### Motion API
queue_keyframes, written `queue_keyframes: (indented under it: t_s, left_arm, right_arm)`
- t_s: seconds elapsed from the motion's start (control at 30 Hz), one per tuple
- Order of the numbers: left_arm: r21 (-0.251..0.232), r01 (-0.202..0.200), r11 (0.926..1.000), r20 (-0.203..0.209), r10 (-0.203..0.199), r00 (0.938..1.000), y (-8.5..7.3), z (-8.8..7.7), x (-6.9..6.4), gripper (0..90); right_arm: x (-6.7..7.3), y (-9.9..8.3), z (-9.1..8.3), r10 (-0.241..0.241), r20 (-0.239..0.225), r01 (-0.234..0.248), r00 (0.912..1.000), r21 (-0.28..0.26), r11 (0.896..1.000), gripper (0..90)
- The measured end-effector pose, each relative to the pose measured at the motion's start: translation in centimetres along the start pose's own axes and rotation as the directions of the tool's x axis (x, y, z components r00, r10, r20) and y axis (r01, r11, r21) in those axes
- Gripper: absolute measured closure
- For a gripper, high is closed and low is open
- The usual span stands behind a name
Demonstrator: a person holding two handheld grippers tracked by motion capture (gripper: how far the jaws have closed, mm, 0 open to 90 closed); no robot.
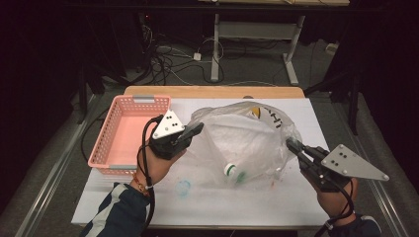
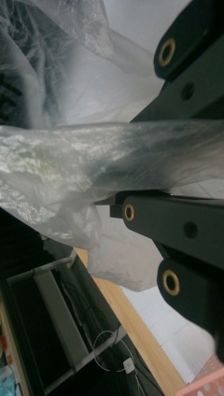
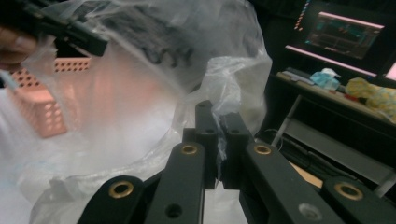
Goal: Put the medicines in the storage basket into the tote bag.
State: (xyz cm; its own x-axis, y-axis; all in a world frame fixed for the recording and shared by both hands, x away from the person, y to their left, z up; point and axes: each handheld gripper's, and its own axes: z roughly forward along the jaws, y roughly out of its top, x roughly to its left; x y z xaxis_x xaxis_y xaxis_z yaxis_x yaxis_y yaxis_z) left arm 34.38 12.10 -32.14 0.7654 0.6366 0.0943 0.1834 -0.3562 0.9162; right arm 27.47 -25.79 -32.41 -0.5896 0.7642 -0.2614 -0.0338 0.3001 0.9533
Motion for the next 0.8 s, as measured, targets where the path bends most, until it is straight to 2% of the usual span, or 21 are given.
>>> queue_keyframes:
  t_s: [0.17,0.23,0.33,0.53,0.67,0.8]
  left_arm:
    - [-0.026,0.009,0.9996,-0.031,-0.01,0.9995,1.0,-0.6,0.7,86.9]
    - [-0.038,0.026,0.9989,-0.034,-0.027,0.9991,1.3,-0.7,1.2,86.9]
    - [-0.052,0.033,0.9981,-0.062,-0.036,0.9974,1.8,-0.8,1.6,86.9]
    - [-0.066,0.06,0.996,-0.097,-0.066,0.9931,1.9,-0.8,2.5,86.9]
    - [-0.071,0.079,0.9943,-0.105,-0.086,0.9907,1.9,-0.7,3.1,86.9]
    - [-0.091,0.076,0.993,-0.117,-0.086,0.9894,2.6,-1.2,3.3,86.9]
  right_arm:
    - [-2.1,1.0,0.2,0.035,0.049,-0.033,0.9982,-0.032,0.999,89.7]
    - [-2.9,1.4,0.2,0.058,0.063,-0.055,0.9963,-0.05,0.997,89.7]
    - [-4.0,1.8,0.4,0.086,0.086,-0.08,0.9926,-0.065,0.995,89.7]
    - [-5.9,2.0,1.0,0.114,0.146,-0.107,0.9827,-0.057,0.993,89.7]
    - [-7.1,1.7,1.2,0.143,0.176,-0.134,0.9739,-0.06,0.989,89.8]
    - [-7.7,1.7,1.2,0.15,0.196,-0.14,0.9691,-0.063,0.988,89.8]
